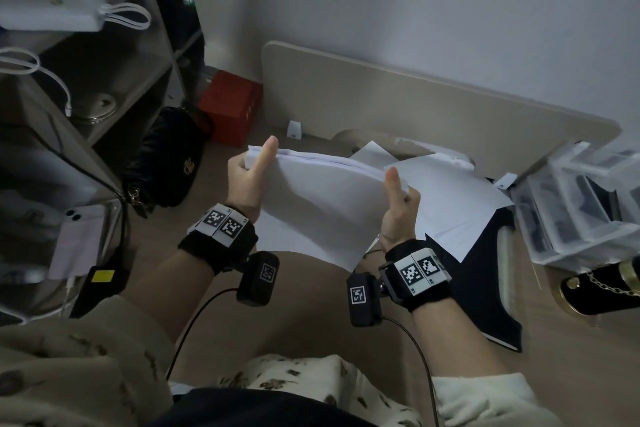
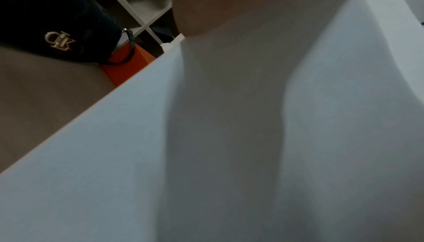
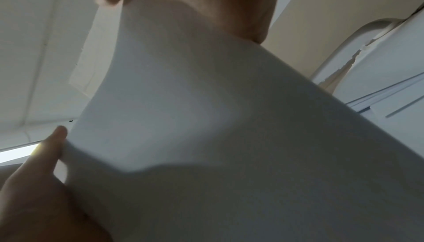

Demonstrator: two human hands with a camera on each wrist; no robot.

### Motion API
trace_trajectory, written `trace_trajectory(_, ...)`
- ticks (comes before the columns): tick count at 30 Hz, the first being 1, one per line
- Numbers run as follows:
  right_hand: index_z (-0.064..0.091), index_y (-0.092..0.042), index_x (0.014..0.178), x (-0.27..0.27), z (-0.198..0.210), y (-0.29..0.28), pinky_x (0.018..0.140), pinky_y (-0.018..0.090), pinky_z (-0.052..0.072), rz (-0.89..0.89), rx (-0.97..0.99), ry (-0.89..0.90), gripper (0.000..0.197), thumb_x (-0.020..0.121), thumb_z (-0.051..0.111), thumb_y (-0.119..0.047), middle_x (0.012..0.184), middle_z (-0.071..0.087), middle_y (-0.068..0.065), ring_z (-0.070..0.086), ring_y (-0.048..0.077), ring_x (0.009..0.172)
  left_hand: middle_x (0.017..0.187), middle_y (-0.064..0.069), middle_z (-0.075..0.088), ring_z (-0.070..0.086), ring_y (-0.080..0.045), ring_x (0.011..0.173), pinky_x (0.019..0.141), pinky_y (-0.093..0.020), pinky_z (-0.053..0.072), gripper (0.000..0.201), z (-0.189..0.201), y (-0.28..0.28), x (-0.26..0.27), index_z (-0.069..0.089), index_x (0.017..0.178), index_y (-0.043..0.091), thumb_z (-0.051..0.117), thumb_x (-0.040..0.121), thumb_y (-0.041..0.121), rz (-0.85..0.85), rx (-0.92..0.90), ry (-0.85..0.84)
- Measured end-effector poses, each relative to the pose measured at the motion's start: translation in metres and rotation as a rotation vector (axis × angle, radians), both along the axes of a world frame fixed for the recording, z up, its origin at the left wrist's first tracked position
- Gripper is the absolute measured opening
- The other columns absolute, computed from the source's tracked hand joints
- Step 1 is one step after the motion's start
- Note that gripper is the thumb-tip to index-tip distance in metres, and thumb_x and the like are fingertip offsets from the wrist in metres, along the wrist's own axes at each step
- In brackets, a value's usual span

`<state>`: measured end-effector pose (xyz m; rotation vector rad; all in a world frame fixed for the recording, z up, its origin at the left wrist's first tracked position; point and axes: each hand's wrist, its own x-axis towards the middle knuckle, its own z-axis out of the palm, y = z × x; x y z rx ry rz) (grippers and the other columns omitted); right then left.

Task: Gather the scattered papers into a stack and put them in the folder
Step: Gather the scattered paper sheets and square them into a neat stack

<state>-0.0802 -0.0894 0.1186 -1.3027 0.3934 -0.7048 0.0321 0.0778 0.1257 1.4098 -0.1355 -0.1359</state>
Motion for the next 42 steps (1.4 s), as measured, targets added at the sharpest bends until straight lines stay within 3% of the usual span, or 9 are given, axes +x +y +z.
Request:
trace_trajectory(2, 0.017, -0.001, 0.055, 0.001, 0.001, 0.002, 0.053, 0.044, 0.015, -0.018, 0.012, 0.038, 0.088, 0.064, 0.066, -0.073, 0.053, 0.017, 0.027, 0.017, 0.043, 0.051, 0.074, -0.016, 0.054, 0.051, -0.022, 0.069, 0.062, -0.027, 0.041, 0.071, 0.000, -0.002, -0.001, 0.066, 0.081, -0.011, 0.063, 0.060, 0.057, 0.057, -0.019, -0.006)
trace_trajectory(10, 0.024, 0.008, 0.053, 0.005, -0.006, 0.001, 0.051, 0.053, 0.025, 0.009, -0.005, 0.003, 0.084, 0.072, 0.068, -0.060, 0.055, 0.024, 0.023, 0.025, 0.044, 0.050, 0.059, -0.006, 0.047, 0.045, -0.007, 0.051, 0.051, -0.018, 0.037, 0.037, 0.006, -0.006, -0.002, 0.057, 0.057, 0.010, 0.058, 0.058, 0.047, 0.115, -0.002, -0.024)
trace_trajectory(16, 0.012, -0.003, 0.056, 0.005, -0.002, 0.004, 0.052, 0.044, 0.014, -0.066, -0.068, -0.018, 0.065, 0.081, 0.055, -0.044, 0.053, 0.013, 0.024, 0.013, 0.040, 0.052, 0.061, -0.007, 0.050, 0.047, -0.013, 0.056, 0.054, -0.022, 0.038, 0.040, 0.003, -0.005, -0.001, 0.059, 0.055, 0.015, 0.063, 0.063, 0.054, 0.082, 0.027, -0.051)
trace_trajectory(23, 0.014, -0.003, 0.055, 0.005, -0.007, 0.000, 0.049, 0.046, 0.021, -0.065, -0.068, -0.013, 0.062, 0.079, 0.058, -0.039, 0.053, 0.014, 0.021, 0.015, 0.040, 0.051, 0.041, 0.012, 0.027, 0.028, -0.006, 0.042, 0.048, -0.022, 0.024, 0.044, 0.004, -0.009, 0.000, 0.035, 0.035, 0.022, 0.061, 0.070, 0.032, 0.106, 0.017, -0.028)
trace_trajectory(25, 0.038, -0.005, 0.048, 0.003, -0.009, -0.003, 0.052, 0.042, 0.028, -0.014, -0.095, -0.013, 0.059, 0.077, 0.066, -0.047, 0.052, 0.029, 0.019, 0.029, 0.035, 0.052, 0.046, 0.006, 0.030, 0.030, -0.008, 0.045, 0.047, -0.021, 0.026, 0.043, 0.004, -0.008, 0.000, 0.034, 0.043, 0.021, 0.063, 0.065, 0.043, 0.109, 0.009, -0.019)
trace_trajectory(27, 0.071, -0.022, 0.070, -0.001, -0.006, -0.005, 0.064, 0.032, 0.046, 0.067, -0.125, 0.000, 0.033, 0.067, 0.075, -0.055, 0.067, 0.063, -0.004, 0.057, 0.026, 0.071, 0.052, -0.001, 0.031, 0.031, -0.012, 0.049, 0.048, -0.023, 0.028, 0.048, 0.004, -0.008, -0.001, 0.034, 0.049, 0.014, 0.063, 0.063, 0.050, 0.110, 0.014, -0.013)
trace_trajectory(29, 0.074, -0.022, 0.084, -0.004, -0.008, -0.008, 0.073, 0.027, 0.051, 0.133, -0.131, 0.022, 0.025, 0.065, 0.081, -0.036, 0.080, 0.071, -0.008, 0.065, 0.019, 0.081, 0.057, -0.005, 0.034, 0.034, -0.015, 0.052, 0.051, -0.024, 0.029, 0.053, 0.004, -0.008, -0.001, 0.041, 0.053, 0.004, 0.063, 0.062, 0.052, 0.113, 0.015, -0.020)
trace_trajectory(34, 0.068, -0.014, 0.083, -0.011, -0.038, -0.011, 0.073, 0.032, 0.055, 0.210, -0.089, 0.297, 0.028, 0.070, 0.077, 0.008, 0.078, 0.073, -0.004, 0.070, 0.013, 0.077, 0.070, -0.012, 0.043, 0.039, -0.022, 0.063, 0.059, -0.031, 0.032, 0.073, 0.002, -0.006, 0.000, 0.047, 0.062, -0.019, 0.063, 0.064, 0.052, 0.098, -0.011, -0.012)
trace_trajectory(42, 0.065, -0.011, 0.092, -0.014, -0.107, -0.022, 0.070, 0.026, 0.049, 0.290, -0.180, 0.748, 0.021, 0.075, 0.078, -0.014, 0.085, 0.067, 0.002, 0.064, 0.022, 0.085, 0.066, -0.013, 0.045, 0.042, -0.019, 0.058, 0.052, -0.025, 0.034, 0.069, 0.002, -0.006, 0.003, 0.052, 0.062, -0.015, 0.057, 0.062, 0.054, 0.105, 0.036, -0.062)
